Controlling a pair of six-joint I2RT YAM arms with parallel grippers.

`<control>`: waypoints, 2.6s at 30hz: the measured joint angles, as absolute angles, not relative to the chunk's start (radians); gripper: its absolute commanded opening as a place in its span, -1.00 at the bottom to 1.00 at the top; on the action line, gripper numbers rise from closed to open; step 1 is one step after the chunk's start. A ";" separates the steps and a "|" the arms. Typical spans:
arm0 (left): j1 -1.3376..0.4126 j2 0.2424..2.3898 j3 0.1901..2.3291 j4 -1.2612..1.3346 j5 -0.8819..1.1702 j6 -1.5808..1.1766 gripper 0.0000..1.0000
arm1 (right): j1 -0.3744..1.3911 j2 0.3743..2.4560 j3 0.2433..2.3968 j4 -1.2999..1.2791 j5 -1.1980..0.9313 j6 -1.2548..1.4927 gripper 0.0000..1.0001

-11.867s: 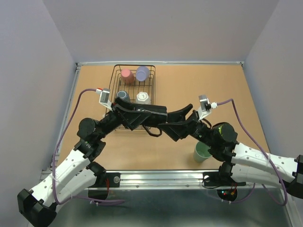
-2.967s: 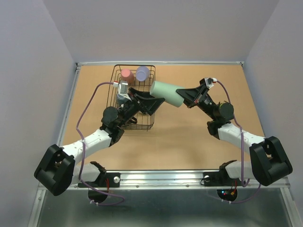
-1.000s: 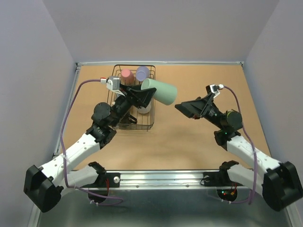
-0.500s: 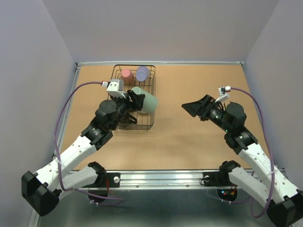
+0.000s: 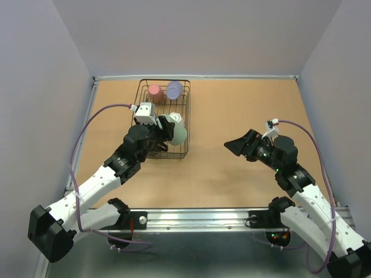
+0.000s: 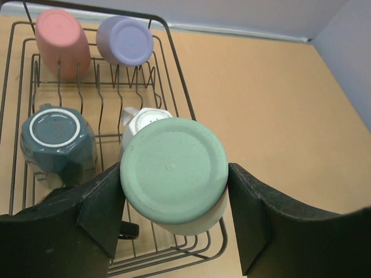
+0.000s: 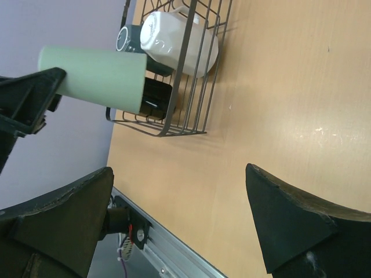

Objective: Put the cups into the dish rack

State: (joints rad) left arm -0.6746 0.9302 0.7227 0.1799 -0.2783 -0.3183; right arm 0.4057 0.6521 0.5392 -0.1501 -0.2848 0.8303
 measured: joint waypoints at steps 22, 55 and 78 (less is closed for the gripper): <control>-0.675 1.037 0.636 0.217 -0.270 -0.336 -1.00 | 0.406 0.627 0.488 -0.196 -0.261 0.815 1.00; -0.874 1.243 0.712 0.160 -0.606 -0.298 -0.97 | 0.406 0.593 0.449 -0.226 -0.242 0.807 1.00; -0.960 1.358 0.812 0.070 -0.821 -0.313 0.68 | 0.406 0.576 0.443 -0.239 -0.239 0.804 1.00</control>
